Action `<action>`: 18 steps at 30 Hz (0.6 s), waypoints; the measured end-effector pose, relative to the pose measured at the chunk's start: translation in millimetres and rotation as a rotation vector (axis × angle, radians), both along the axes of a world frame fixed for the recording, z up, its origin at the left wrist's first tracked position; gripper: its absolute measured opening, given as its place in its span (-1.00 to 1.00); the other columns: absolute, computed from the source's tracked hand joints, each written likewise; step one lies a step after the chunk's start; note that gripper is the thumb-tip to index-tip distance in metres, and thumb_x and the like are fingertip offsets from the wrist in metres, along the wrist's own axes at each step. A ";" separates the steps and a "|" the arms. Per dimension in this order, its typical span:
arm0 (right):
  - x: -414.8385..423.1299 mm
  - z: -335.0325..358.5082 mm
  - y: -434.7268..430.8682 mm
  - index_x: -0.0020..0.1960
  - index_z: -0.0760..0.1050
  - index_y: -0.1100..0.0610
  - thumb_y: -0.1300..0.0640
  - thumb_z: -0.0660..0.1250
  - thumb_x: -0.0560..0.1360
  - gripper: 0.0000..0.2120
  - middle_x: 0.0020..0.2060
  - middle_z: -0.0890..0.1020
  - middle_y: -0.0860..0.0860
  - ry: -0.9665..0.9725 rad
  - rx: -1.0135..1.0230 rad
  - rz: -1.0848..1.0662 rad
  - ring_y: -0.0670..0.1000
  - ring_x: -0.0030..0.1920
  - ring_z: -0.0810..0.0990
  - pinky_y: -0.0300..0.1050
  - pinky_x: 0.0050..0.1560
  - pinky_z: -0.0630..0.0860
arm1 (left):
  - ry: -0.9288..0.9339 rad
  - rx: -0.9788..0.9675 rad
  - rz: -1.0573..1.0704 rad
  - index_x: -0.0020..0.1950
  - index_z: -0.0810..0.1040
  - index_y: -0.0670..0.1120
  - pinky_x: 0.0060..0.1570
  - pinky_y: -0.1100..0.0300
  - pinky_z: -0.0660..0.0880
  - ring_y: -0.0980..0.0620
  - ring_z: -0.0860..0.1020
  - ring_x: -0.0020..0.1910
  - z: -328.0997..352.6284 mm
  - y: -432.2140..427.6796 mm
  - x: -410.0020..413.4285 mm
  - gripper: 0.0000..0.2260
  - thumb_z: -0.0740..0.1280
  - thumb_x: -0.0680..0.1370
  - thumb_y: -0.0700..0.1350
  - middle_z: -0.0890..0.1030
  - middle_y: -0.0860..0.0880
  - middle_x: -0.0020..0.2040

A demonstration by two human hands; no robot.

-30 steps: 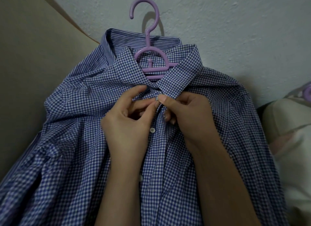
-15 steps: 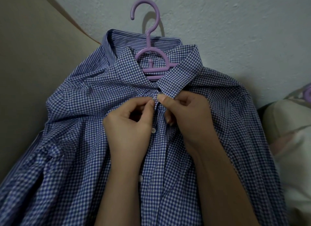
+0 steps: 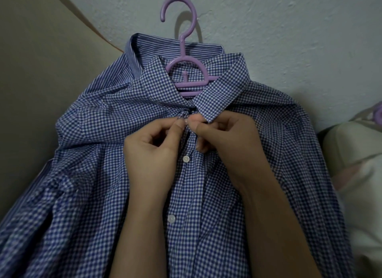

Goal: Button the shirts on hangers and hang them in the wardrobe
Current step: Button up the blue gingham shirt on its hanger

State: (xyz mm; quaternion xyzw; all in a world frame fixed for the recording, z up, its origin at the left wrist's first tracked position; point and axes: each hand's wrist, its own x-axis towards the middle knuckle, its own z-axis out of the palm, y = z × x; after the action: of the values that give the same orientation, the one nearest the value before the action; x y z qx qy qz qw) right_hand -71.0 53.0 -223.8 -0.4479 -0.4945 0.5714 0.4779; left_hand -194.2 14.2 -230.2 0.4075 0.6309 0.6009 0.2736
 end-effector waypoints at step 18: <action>-1.1 1.1 3.0 -0.13 0.63 0.22 0.26 0.42 0.51 -0.94 -0.40 0.60 0.06 0.064 -0.046 -0.064 0.00 -0.51 0.51 -0.16 -0.46 0.47 | -0.172 -0.032 -0.029 -0.16 0.73 0.00 -0.18 0.29 0.56 0.14 0.62 -0.28 2.5 1.1 -4.0 -0.84 0.55 0.42 -0.27 0.68 0.06 -0.32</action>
State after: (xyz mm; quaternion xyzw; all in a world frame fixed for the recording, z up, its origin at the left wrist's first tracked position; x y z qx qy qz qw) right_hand -72.1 56.0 -222.7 -0.4555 -0.4511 0.5812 0.5011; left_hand -198.2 15.4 -227.6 0.3588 0.6087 0.6194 0.3421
